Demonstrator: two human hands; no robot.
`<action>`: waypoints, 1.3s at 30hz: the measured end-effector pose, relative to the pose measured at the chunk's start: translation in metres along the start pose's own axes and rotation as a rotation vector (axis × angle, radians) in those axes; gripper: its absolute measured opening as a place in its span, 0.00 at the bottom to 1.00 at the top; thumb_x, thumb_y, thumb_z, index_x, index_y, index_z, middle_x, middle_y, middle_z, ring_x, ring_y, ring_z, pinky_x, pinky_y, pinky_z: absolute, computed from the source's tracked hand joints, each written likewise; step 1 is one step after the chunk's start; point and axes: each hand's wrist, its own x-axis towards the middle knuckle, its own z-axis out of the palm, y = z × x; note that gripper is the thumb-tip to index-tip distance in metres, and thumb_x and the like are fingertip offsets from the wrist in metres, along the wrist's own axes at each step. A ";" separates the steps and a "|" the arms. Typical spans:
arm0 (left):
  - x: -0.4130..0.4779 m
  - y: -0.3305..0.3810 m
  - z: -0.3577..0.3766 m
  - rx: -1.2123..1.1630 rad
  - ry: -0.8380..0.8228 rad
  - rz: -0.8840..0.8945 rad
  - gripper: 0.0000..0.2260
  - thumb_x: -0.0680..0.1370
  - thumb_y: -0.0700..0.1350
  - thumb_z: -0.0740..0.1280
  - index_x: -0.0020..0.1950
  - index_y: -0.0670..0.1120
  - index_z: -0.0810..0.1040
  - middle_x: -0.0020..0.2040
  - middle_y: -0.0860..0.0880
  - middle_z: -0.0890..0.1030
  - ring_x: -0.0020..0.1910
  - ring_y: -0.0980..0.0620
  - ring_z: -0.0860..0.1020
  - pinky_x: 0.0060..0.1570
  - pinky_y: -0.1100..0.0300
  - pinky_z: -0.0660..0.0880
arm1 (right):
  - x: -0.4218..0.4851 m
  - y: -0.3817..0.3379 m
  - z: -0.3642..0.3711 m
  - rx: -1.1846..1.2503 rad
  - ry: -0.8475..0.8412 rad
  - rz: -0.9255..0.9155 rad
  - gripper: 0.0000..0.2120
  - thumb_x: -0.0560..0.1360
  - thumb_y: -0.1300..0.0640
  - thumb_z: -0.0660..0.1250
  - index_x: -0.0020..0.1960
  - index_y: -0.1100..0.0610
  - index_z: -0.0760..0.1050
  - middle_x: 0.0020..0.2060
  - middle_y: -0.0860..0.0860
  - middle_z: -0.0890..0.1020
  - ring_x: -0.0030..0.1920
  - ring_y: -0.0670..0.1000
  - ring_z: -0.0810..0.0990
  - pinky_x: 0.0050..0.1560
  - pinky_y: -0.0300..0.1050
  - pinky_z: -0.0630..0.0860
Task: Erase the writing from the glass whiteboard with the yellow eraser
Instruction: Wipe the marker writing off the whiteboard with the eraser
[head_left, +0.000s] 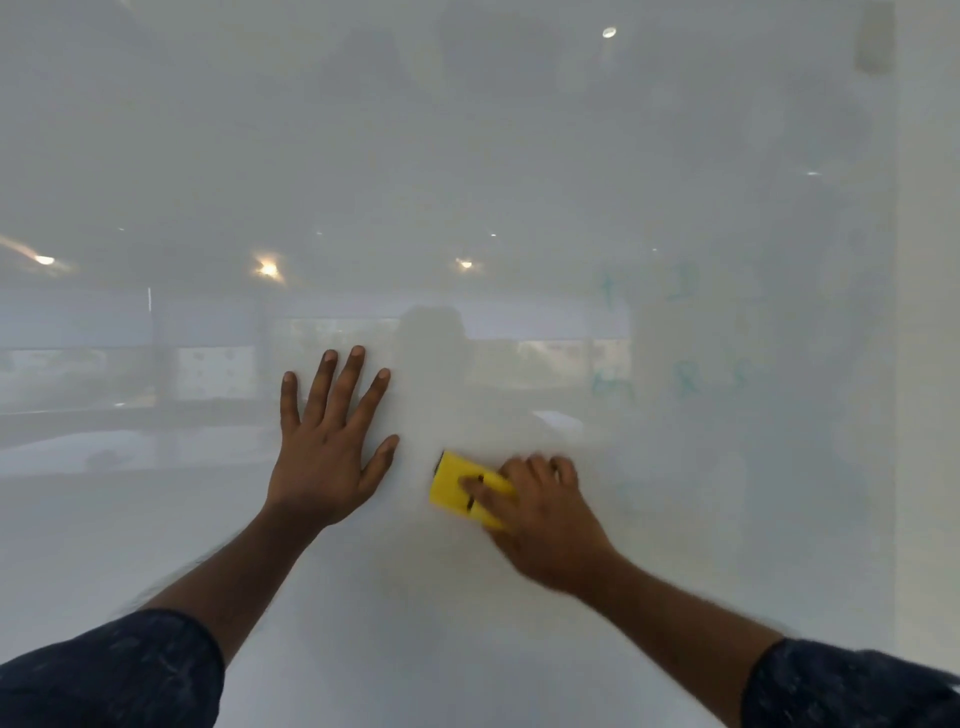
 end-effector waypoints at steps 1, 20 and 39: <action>0.000 0.000 -0.001 0.003 -0.013 -0.001 0.31 0.81 0.61 0.53 0.82 0.50 0.55 0.83 0.45 0.50 0.82 0.42 0.48 0.77 0.35 0.45 | -0.017 -0.008 0.006 -0.003 -0.027 -0.063 0.25 0.71 0.47 0.65 0.68 0.47 0.69 0.49 0.56 0.76 0.45 0.59 0.74 0.49 0.54 0.64; 0.040 0.015 -0.032 -0.012 -0.204 0.062 0.32 0.77 0.61 0.55 0.79 0.50 0.64 0.82 0.43 0.57 0.81 0.39 0.52 0.75 0.32 0.53 | -0.060 0.012 -0.005 -0.054 -0.162 -0.157 0.27 0.67 0.44 0.69 0.65 0.43 0.71 0.50 0.53 0.78 0.44 0.55 0.76 0.50 0.53 0.64; 0.026 0.037 -0.021 -0.020 -0.168 0.024 0.31 0.80 0.64 0.49 0.77 0.48 0.66 0.81 0.42 0.60 0.80 0.39 0.56 0.72 0.28 0.54 | -0.048 0.081 -0.036 -0.090 -0.152 0.160 0.29 0.67 0.40 0.70 0.67 0.41 0.70 0.48 0.52 0.77 0.44 0.56 0.77 0.47 0.51 0.62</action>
